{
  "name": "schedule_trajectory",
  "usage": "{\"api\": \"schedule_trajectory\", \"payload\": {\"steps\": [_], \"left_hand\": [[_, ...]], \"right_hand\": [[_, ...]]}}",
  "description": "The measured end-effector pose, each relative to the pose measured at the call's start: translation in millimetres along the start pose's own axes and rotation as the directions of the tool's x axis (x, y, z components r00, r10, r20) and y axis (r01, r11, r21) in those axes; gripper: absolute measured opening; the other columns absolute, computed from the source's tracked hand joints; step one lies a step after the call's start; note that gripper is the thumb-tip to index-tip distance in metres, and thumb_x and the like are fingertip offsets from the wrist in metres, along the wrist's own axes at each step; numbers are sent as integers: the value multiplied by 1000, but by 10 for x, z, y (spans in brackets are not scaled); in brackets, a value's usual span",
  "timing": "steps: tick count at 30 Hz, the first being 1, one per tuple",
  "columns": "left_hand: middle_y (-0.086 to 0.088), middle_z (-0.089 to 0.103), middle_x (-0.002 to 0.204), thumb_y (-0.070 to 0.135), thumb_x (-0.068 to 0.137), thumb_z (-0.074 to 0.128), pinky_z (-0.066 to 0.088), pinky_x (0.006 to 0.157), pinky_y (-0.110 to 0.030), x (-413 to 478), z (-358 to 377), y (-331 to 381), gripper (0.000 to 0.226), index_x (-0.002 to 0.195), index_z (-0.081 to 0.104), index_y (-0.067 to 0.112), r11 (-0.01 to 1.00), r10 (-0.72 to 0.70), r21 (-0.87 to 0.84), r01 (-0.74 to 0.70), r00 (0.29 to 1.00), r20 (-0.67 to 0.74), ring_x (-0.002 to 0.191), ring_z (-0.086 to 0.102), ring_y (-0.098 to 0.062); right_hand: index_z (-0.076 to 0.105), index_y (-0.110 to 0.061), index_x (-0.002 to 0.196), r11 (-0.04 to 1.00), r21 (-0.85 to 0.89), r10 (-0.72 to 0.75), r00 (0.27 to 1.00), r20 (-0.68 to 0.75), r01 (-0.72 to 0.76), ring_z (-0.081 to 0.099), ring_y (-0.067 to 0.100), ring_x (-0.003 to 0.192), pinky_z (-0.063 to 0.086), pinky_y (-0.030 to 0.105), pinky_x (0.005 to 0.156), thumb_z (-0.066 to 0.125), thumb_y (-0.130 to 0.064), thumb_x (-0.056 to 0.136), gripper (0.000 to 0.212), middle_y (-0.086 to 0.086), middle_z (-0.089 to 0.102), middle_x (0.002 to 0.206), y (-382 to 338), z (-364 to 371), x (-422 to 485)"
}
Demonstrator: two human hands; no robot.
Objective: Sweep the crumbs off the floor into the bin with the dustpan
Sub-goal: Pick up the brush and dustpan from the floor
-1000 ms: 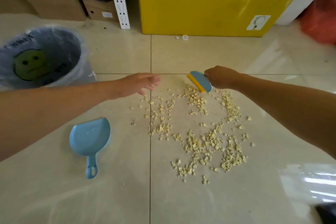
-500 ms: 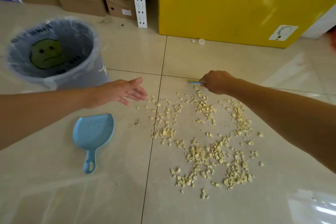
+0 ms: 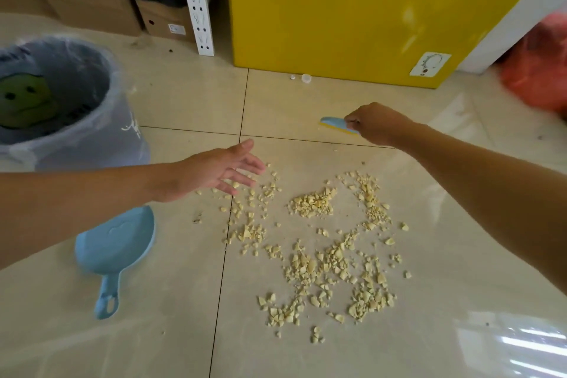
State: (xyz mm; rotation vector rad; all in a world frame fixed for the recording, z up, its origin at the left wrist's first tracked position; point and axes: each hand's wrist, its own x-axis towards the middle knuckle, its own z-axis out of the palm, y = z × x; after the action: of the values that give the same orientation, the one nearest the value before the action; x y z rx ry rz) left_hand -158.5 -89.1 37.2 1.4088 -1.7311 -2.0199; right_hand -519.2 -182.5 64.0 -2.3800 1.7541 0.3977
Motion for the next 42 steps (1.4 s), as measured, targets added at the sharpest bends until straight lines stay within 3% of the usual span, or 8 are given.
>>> {"api": "schedule_trajectory", "payload": {"steps": [6,12,18,25,30,33,38,42], "left_hand": [[4,67,129,92,59,53,54,93,-43,-298,14,5,101,131,56,23,976,84,-186,-117,981,-175,115,67,-17],[8,65,132,91,66,47,50,102,-45,-420,-33,-123,93,131,57,26,978,45,-190,-91,971,-235,122,61,-9],[7,60,138,87,70,46,47,105,-44,-234,135,5,89,135,55,27,977,40,-200,-68,989,-144,125,59,-9],[7,41,155,75,89,26,40,112,-40,-45,259,212,80,151,36,25,996,57,-72,-58,998,-8,136,45,-7],[5,41,155,76,89,25,39,114,-43,119,414,228,80,151,36,27,995,75,-75,-68,992,102,135,48,-10],[9,43,154,82,82,26,41,112,-40,88,413,176,88,151,36,29,995,95,-32,-92,987,126,131,52,-6],[12,23,162,94,62,41,41,110,-38,-152,80,8,115,156,12,35,985,161,-35,-166,979,-126,133,45,-5],[11,26,161,92,62,45,45,102,-34,-400,-316,-63,113,156,17,35,977,167,-86,-196,950,-264,134,45,-5]], "right_hand": [[65,-17,113,978,-23,208,977,-39,-209,55,26,76,42,31,61,44,-21,99,26,4,57,90,179,437,392],[64,-12,113,996,-24,82,997,-13,-83,56,26,81,41,31,64,40,-17,103,26,8,64,98,-117,618,584],[65,-16,119,997,6,-72,996,60,72,60,28,96,46,33,74,39,-23,104,31,10,66,113,-331,618,345],[63,-24,120,990,-34,-131,983,126,136,54,14,66,43,30,59,38,-33,104,31,-3,55,80,-474,688,-459],[63,-27,120,969,8,-242,944,226,246,61,14,79,52,35,73,39,-37,104,31,-4,69,97,-546,666,-932],[63,-27,119,971,78,-238,958,162,227,62,15,74,53,40,69,38,-38,104,32,-1,68,90,-541,454,-894],[57,-25,135,968,69,-240,970,-48,243,60,22,88,48,35,70,42,-32,104,35,3,66,104,-733,322,-524],[56,-22,136,940,102,-313,942,-121,326,60,27,91,44,34,67,42,-28,104,35,3,58,97,-1195,388,-65]]}}
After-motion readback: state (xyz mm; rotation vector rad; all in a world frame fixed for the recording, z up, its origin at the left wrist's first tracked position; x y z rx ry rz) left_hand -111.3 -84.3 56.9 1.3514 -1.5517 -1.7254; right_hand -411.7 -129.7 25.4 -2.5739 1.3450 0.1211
